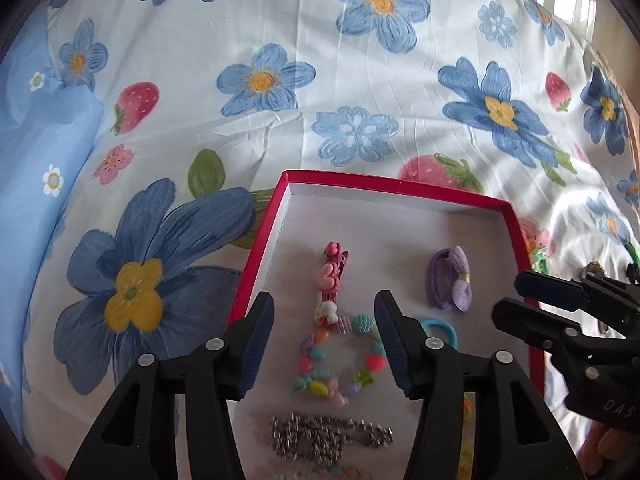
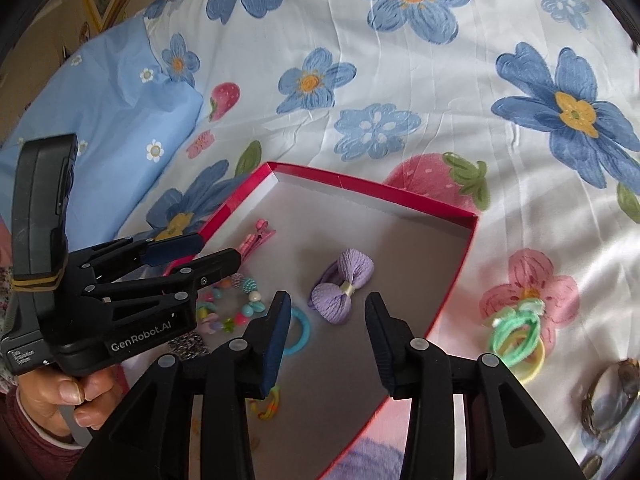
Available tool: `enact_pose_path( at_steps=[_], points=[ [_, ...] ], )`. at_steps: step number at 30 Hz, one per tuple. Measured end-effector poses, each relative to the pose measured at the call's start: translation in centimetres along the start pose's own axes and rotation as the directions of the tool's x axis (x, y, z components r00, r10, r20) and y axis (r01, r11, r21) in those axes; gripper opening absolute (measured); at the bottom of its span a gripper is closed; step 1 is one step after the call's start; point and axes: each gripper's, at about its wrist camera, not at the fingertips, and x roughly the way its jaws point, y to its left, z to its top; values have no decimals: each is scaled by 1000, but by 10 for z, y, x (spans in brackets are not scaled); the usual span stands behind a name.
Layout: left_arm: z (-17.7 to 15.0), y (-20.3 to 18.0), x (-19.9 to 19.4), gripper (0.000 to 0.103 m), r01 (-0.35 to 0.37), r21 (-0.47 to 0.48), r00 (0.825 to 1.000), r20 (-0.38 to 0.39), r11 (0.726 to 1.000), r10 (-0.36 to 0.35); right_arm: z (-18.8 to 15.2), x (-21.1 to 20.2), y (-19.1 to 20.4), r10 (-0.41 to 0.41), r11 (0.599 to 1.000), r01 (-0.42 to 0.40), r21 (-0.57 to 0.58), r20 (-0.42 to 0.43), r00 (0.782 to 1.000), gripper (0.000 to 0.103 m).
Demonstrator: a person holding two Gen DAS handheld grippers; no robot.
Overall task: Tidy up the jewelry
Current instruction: 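Open both tools to release the heart clip and bow clip into the box, then move both tools back toward the gold watch and gold ring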
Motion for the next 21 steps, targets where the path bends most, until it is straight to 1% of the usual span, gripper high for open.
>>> enact_pose_path(
  at_steps=[1,3,6,12,21],
  points=[
    [-2,1,-4,57,2,-7,1000,3,1000,-2,-2,-5,-1,2,1000,-2,6,9,1000,48],
    [-11,0,-15,64,9,-31,1000,13,999,-9,-6,-16,-2,5,1000,-5,15,27,1000,49],
    [-21,-1,-27,68,34,-60,999,16,998,-33,-14,-34,-8,6,999,-8,38,54,999,52],
    [-39,-9,-49,70,87,-90,996,20,992,-85,-33,-64,-20,-13,997,6,78,89,996,53],
    [-56,-35,-74,71,147,-61,989,22,987,-145,-60,-101,-42,-64,990,49,134,111,992,53]
  ],
)
